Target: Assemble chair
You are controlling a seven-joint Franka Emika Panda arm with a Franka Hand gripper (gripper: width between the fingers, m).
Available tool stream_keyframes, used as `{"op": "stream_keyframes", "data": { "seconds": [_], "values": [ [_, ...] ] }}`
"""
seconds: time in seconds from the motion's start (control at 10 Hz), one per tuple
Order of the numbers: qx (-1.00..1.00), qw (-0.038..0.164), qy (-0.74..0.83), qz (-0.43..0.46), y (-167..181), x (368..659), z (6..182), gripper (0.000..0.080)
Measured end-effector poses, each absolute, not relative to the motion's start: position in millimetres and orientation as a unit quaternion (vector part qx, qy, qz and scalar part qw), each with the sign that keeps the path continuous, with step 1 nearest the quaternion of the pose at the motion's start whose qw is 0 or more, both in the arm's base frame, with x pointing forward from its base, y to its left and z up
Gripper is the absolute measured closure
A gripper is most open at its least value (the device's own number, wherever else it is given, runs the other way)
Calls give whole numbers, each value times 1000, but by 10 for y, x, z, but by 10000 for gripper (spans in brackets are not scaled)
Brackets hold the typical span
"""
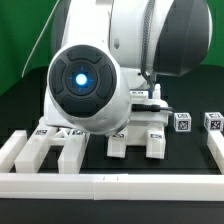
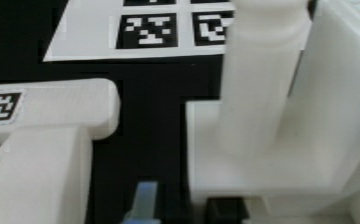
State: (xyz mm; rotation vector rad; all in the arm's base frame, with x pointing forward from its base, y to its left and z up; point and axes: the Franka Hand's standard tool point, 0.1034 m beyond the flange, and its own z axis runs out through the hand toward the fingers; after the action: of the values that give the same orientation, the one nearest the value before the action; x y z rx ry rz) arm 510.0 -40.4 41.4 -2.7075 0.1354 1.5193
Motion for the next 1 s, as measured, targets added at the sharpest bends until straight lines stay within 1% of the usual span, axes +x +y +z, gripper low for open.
{"op": "stream_keyframes", "data": {
  "seconds": [0.3, 0.4, 0.5, 0.6, 0.7, 0.8, 0.9, 1.0],
  "values": [
    [-871, 17, 44, 488, -405, 5102, 411, 767],
    [-873, 17, 44, 486, -409, 5110, 402, 695],
    [-873, 16, 44, 485, -412, 5116, 397, 548],
    [-875, 16, 44, 482, -415, 5125, 390, 548],
    [-876, 16, 44, 481, -417, 5131, 385, 413],
    [-876, 16, 44, 480, -419, 5133, 384, 231],
    [-876, 16, 44, 480, -421, 5135, 382, 231],
    [-876, 16, 44, 479, -422, 5138, 381, 167]
  ]
}}
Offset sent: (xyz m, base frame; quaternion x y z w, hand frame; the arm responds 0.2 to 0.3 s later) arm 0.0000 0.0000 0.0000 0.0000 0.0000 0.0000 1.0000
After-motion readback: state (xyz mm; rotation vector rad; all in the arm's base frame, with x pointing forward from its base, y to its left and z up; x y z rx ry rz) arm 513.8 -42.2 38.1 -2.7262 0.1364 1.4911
